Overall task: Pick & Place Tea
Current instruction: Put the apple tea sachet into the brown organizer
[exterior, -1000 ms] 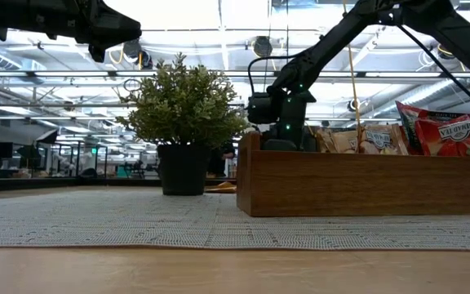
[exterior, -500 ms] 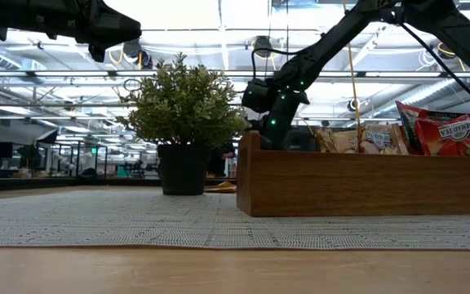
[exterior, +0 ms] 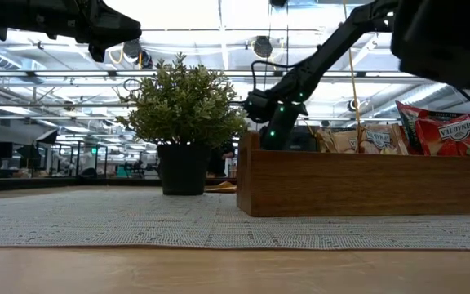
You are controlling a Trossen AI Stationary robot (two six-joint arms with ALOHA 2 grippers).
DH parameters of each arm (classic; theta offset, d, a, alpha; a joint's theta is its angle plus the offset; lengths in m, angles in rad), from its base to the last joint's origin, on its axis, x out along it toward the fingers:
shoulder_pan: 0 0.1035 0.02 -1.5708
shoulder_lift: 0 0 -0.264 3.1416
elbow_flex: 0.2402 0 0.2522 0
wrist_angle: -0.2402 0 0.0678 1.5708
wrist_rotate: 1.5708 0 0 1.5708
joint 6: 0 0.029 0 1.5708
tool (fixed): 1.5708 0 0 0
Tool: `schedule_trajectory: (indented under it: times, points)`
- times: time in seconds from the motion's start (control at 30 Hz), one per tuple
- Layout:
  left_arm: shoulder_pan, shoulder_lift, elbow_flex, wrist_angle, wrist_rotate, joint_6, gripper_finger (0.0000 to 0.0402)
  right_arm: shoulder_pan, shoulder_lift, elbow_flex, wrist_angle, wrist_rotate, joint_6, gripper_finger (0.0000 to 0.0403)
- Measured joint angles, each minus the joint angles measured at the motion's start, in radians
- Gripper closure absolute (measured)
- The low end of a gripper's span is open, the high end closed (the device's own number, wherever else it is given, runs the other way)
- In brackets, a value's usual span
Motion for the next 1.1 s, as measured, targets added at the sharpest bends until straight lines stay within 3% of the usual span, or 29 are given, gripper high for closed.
schedule_trajectory:
  times: [0.4,0.87,1.1]
  points:
    - [0.000,0.000,0.000,0.000,0.000,0.000,0.0314,0.000,-0.004,0.003,-0.159,0.007,-0.005,0.0156]
    - [0.000,0.000,0.000,0.000,0.000,0.000,0.0314,0.002,-0.005,0.002,-0.145,0.002,-0.014,0.0157]
    - [0.000,0.000,0.000,0.000,0.000,0.000,0.0314,0.001,-0.003,0.002,-0.143,-0.001,-0.019,0.0205]
